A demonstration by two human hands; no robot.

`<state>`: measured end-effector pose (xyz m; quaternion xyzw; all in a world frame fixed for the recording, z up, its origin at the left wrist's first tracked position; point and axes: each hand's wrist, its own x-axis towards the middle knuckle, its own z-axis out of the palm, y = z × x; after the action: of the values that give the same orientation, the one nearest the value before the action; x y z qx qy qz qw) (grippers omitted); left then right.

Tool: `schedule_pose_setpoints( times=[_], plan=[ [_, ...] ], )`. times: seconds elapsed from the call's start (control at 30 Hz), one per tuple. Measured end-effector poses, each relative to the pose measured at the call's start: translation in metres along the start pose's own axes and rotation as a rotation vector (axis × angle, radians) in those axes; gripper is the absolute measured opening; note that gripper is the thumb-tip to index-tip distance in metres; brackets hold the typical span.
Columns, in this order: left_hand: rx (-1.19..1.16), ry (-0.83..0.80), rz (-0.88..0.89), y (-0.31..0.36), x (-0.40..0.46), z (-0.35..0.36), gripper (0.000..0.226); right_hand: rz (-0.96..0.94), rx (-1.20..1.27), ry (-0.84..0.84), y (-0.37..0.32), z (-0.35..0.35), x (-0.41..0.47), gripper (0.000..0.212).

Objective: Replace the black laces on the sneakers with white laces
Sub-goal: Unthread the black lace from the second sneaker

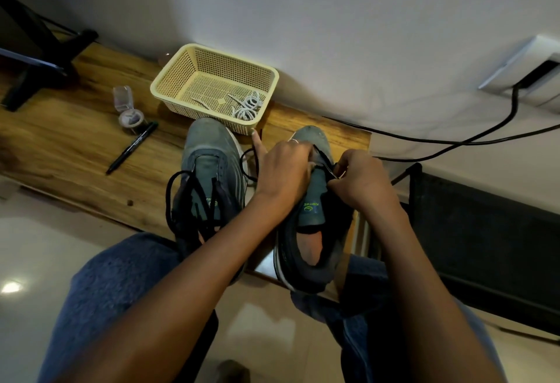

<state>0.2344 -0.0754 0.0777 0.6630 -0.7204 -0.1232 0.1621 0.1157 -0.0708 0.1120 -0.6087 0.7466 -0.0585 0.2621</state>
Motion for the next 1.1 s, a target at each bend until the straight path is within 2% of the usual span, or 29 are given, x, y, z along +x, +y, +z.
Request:
schedule_pose_setpoints(
  times=[0.2,0.3,0.4,0.5,0.6,0.77,0.93,1.1],
  plan=[
    [-0.072,0.164,-0.209,-0.025,0.014,-0.012,0.007,0.013,0.023,-0.003,0.004,-0.003,0.002,0.015],
    [-0.057,0.077,-0.161,-0.020,0.008,-0.012,0.014,-0.010,-0.007,0.005,0.001,-0.001,0.001,0.018],
    [-0.101,-0.075,-0.056,-0.005,0.001,-0.002,0.032,-0.012,-0.036,0.007,0.000,0.000,0.001,0.023],
    [-0.063,-0.045,-0.023,-0.002,0.000,0.004,0.024,-0.027,-0.060,0.006,-0.003,0.001,0.001,0.023],
    [-0.067,-0.031,-0.055,-0.002,0.002,0.002,0.014,-0.026,-0.063,0.017,-0.002,0.001,0.000,0.024],
    [-0.103,-0.054,-0.151,-0.004,0.006,-0.003,0.022,0.011,0.011,0.011,0.001,-0.002,0.001,0.017],
    [-0.273,0.051,-0.224,-0.011,0.007,-0.007,0.018,0.009,0.035,0.016,0.000,0.000,0.003,0.013],
    [-0.425,-0.004,-0.335,-0.012,0.009,-0.012,0.016,-0.009,0.048,-0.043,0.004,-0.002,0.004,0.013]
  ],
)
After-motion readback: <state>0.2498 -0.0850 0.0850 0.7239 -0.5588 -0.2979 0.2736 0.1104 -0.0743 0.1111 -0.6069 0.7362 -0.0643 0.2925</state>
